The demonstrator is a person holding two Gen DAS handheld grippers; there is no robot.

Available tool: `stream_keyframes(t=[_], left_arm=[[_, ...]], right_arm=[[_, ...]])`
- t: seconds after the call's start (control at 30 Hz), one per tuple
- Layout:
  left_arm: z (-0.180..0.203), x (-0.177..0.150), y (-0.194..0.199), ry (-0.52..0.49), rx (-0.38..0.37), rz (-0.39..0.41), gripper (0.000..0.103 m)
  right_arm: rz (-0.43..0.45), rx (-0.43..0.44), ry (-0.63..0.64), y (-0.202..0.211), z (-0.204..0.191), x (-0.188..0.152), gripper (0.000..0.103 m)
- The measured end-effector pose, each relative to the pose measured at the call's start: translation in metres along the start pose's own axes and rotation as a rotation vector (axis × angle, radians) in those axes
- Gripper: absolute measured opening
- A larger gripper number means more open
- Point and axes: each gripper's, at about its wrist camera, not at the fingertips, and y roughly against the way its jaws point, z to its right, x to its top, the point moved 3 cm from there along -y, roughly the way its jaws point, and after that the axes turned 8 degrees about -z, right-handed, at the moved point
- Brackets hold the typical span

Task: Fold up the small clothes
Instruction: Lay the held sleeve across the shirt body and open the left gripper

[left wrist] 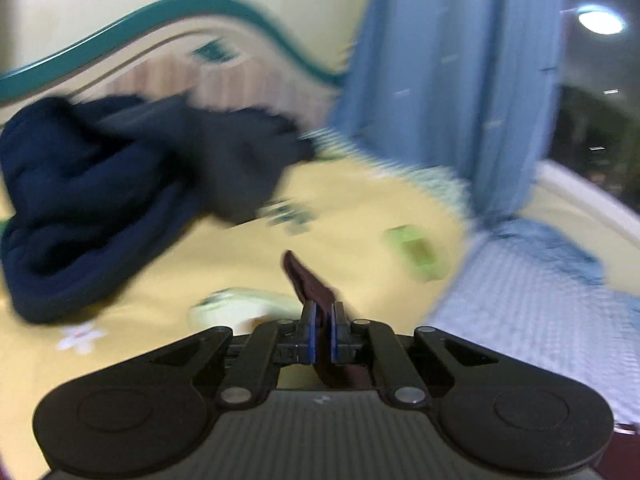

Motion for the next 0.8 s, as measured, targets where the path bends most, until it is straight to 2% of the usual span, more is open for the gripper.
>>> stream_keyframes(t=[0.2, 0.3, 0.43, 0.57, 0.8], left_arm=[[0.118, -0.01, 0.024, -0.095, -0.243, 0.033, 0.004], [0.175, -0.03, 0.027, -0.162, -0.329, 0.022, 0.004], [0.243, -0.069, 0.021, -0.237, -0.463, -0.074, 0.004], [0.296, -0.118, 0.016, -0.352, -0.537, -0.165, 0.004], [0.331, -0.211, -0.009, -0.479, -0.631, -0.386, 0.004]], right_arm=[[0.01, -0.014, 0.002, 0.002, 0.014, 0.004, 0.102], [0.008, -0.028, -0.005, 0.001, 0.025, 0.003, 0.102], [-0.004, -0.065, -0.034, -0.001, 0.045, -0.001, 0.102], [-0.034, -0.097, -0.077, -0.006, 0.069, -0.009, 0.102], [-0.104, -0.148, -0.123, -0.024, 0.095, -0.023, 0.102]])
